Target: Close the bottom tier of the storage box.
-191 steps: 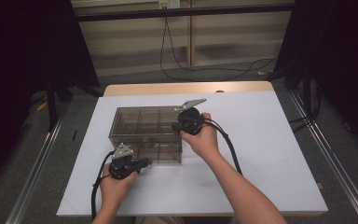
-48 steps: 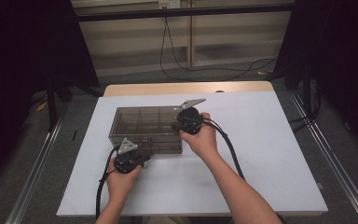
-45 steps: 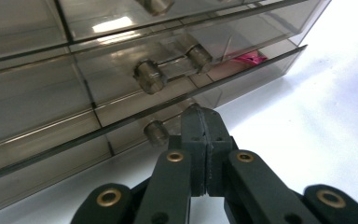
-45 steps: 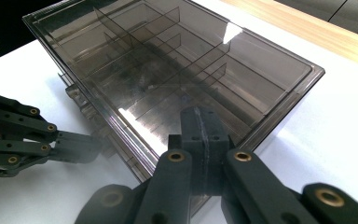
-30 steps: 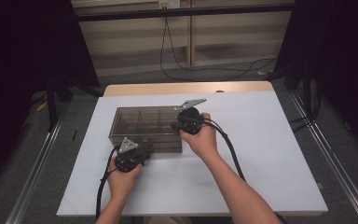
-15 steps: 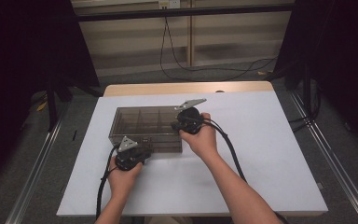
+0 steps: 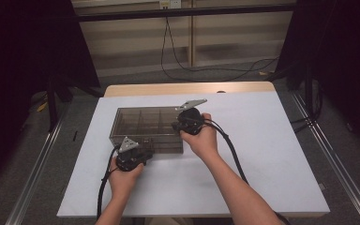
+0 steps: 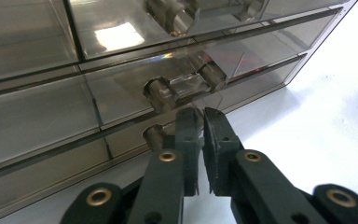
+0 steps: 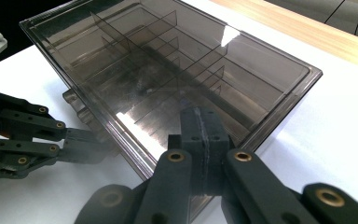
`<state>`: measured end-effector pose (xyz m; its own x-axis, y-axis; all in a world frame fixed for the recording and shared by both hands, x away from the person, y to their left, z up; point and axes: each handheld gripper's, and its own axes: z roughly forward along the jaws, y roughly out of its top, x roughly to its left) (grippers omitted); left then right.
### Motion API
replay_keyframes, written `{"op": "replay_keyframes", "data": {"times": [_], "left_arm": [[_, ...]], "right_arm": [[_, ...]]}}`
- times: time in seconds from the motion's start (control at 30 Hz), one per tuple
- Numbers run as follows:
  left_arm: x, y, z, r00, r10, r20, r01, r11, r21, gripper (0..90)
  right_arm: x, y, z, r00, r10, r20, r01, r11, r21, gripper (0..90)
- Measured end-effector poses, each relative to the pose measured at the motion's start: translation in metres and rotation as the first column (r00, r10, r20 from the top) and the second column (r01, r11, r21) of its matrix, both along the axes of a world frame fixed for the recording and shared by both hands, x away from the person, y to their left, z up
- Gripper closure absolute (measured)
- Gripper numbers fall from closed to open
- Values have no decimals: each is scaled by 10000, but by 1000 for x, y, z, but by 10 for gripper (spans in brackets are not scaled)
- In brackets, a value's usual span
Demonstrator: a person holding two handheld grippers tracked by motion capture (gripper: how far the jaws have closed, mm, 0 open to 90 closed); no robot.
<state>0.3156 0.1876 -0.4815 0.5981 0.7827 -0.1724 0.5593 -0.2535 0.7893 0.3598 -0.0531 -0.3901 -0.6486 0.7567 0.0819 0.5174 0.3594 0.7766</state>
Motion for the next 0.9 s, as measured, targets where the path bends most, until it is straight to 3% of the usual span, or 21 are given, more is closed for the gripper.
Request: {"op": "replay_keyframes", "data": {"times": [0.37,0.63,0.9], "left_arm": [[-5,3,2,9998,-49,-172,47,9999,-117,767],[-8,5,2,9996,57,-272,-63,9998,-209,664],[-10,10,4,9992,218,-335,-222,9997,-133,505]], "right_arm": [[0,-1,0,10000,-14,33,14,10000,-33,880],[-2,-1,-1,9999,-111,54,110,9999,105,834],[-6,-1,0,9998,-154,132,154,9999,9,713]]}}
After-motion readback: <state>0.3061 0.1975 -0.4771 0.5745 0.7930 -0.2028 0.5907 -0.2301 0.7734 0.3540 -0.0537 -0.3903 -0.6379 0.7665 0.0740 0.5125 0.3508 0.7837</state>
